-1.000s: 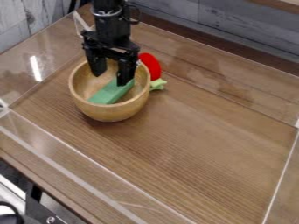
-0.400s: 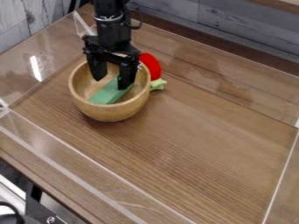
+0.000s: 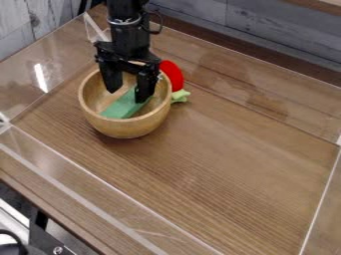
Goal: Put the green block in the brown bowl
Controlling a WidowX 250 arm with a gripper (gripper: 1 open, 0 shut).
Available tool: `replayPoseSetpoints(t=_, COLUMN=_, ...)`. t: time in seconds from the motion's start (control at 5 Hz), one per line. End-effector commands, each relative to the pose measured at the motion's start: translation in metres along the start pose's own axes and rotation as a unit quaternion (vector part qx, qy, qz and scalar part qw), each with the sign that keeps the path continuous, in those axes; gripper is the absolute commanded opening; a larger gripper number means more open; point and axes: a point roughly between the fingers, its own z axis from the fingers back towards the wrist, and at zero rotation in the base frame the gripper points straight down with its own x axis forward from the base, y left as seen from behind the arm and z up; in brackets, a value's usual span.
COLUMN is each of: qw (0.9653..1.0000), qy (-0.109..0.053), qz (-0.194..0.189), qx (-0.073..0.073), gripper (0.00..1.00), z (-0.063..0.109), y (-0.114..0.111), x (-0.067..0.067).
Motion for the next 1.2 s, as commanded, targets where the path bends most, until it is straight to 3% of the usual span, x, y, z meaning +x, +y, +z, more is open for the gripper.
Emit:
replayPoseSetpoints(t=0.0, qw=0.9997, qy=-0.023, qz=-0.003, qx=0.007, gripper=1.0, z=0.0151, y=-0.0012, x=0.0082)
replayPoseSetpoints(t=1.0, qw=0.9998, qy=-0.021, qz=0.004, qx=0.003, gripper=1.0, z=0.0124, y=-0.0065, x=0.0114)
